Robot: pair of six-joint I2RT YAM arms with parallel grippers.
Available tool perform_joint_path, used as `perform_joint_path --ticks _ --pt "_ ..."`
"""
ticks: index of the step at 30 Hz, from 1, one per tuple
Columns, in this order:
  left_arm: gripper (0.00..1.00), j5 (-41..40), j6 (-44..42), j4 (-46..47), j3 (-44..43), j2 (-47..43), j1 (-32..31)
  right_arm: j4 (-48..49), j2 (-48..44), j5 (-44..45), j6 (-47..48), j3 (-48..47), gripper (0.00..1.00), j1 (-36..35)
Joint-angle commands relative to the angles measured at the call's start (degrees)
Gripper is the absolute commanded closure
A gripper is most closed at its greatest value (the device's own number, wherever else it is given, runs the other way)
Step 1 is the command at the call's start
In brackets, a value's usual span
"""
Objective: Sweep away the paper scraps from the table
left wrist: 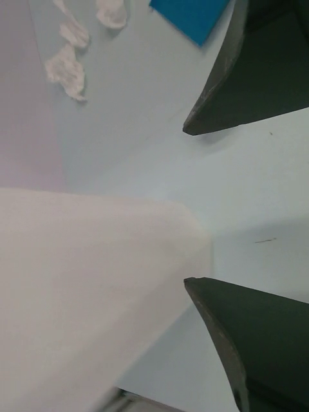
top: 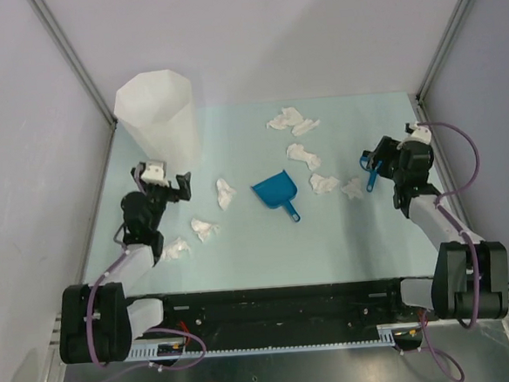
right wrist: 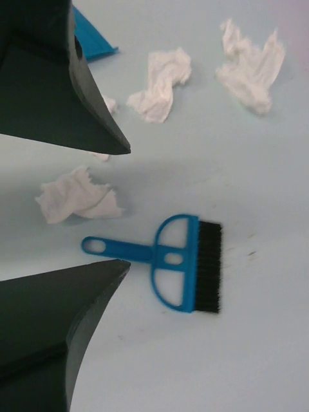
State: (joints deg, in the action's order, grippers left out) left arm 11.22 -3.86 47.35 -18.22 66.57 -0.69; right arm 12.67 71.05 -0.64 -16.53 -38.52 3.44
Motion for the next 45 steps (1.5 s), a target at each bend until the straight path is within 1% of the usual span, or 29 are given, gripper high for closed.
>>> perform_joint_path --ticks 1,2,3,4,5,6,7,8,9,12,15,16,18,21,22,24,25,27,28,30,34,36,39,42,43,44,45 --pt "0.05 11.61 -2.99 -19.12 -8.75 -2.32 -0.63 -15.99 6.71 6.96 -4.47 -6.20 0.31 -1.59" --pt "0.05 13.80 -3.95 -23.93 -9.63 -2.75 -0.89 -17.22 8.39 8.28 -4.30 -7.87 0.32 -2.12" --pt "0.05 14.61 -4.57 -26.50 -10.43 -3.02 -1.33 -19.76 10.50 10.47 -3.43 -9.36 0.32 -2.99" --pt "0.05 14.96 -5.45 -29.13 -12.26 -3.46 -2.55 -21.35 14.26 11.45 -2.98 -12.86 0.32 -3.26" --pt "0.06 15.14 -7.29 -34.82 -13.50 -3.72 -3.26 -23.02 16.64 12.24 -2.72 -14.72 0.32 -3.27" --pt "0.06 14.80 -7.91 -37.57 -14.73 -3.55 -3.88 -26.60 18.67 13.12 -2.02 -16.57 0.33 -3.27" --pt "0.07 14.53 -8.27 -40.03 -17.26 -3.55 -4.84 -28.29 20.60 13.30 -1.84 -20.06 0.35 -4.75" --pt "0.07 14.88 -8.18 -43.71 -18.51 -3.55 -5.02 -29.79 23.93 13.65 -1.83 -21.23 0.38 -4.76" --pt "0.07 15.23 -8.01 -44.71 -19.30 -3.81 -5.02 -31.81 25.01 14.35 -1.83 -22.03 0.37 -4.76" --pt "0.07 15.32 -7.22 -45.68 -20.89 -4.25 -5.02 -32.36 27.65 16.72 -1.66 -22.30 0.36 -4.94" --pt "0.08 15.32 -5.90 -45.77 -21.07 -3.12 -5.29 -30.95 30.81 14.28 -0.69 -22.91 0.36 -3.89" --pt "0.09 15.32 -5.72 -45.77 -21.07 -3.02 -5.46 -31.03 31.95 13.31 -0.60 -23.52 0.38 -1.79" --pt "0.09 15.15 -5.72 -45.77 -20.63 -3.11 -5.81 -32.70 35.20 11.55 -0.34 -25.54 0.40 -0.72" --pt "0.09 15.14 -5.55 -45.77 -20.54 -3.72 -5.82 -31.39 37.75 11.90 1.68 -25.99 0.48 -0.28" --pt "0.09 14.97 -5.46 -45.77 -20.72 -3.55 -5.82 -31.47 38.28 11.46 2.46 -26.34 0.56 -0.28" --pt "0.10 14.79 -5.28 -45.77 -21.15 -3.11 -5.82 -31.91 39.16 10.40 3.96 -26.95 0.68 -0.28" --pt "0.10 14.62 -5.20 -45.77 -21.33 -3.02 -5.90 -32.00 39.69 10.05 4.40 -27.04 0.77 -0.19" --pt "0.10 14.53 -5.37 -45.77 -21.60 -3.11 -5.82 -32.00 39.70 9.35 5.19 -27.22 0.88 0.77" --pt "0.10 14.62 -5.46 -45.95 -21.68 -3.20 -5.82 -31.92 39.00 9.17 5.46 -27.31 1.00 1.30" --pt "0.10 15.05 -6.59 -46.82 -22.47 -3.28 -5.82 -31.39 37.42 8.47 6.86 -27.39 1.00 2.27" --pt "0.10 19.00 -10.37 -50.25 -23.62 -2.58 -5.90 -29.54 27.86 5.75 10.29 -27.57 1.00 1.92" --pt "0.10 19.97 -11.95 -50.87 -24.40 -2.15 -6.25 -29.80 24.51 3.11 10.21 -27.57 1.00 1.48" --pt "0.10 22.26 -15.02 -53.15 -26.07 -1.79 -7.57 -31.47 19.40 2.58 9.59 -27.57 1.00 0.52" --pt "0.08 22.35 -18.36 -54.91 -28.27 -1.09 -11.08 -33.14 15.89 1.44 9.24 -27.57 1.00 -1.94" --pt "0.08 22.00 -19.25 -55.26 -28.89 -0.74 -12.05 -34.19 15.01 -0.74 8.80 -27.57 1.00 -3.25" --pt "0.08 21.22 -19.87 -55.35 -30.72 -0.30 -14.67 -34.72 13.26 -1.81 8.19 -27.57 1.00 -4.75" --pt "0.08 19.38 -22.83 -55.53 -31.78 0.14 -16.08 -35.25 12.37 -3.12 7.66 -27.57 1.00 -5.80"
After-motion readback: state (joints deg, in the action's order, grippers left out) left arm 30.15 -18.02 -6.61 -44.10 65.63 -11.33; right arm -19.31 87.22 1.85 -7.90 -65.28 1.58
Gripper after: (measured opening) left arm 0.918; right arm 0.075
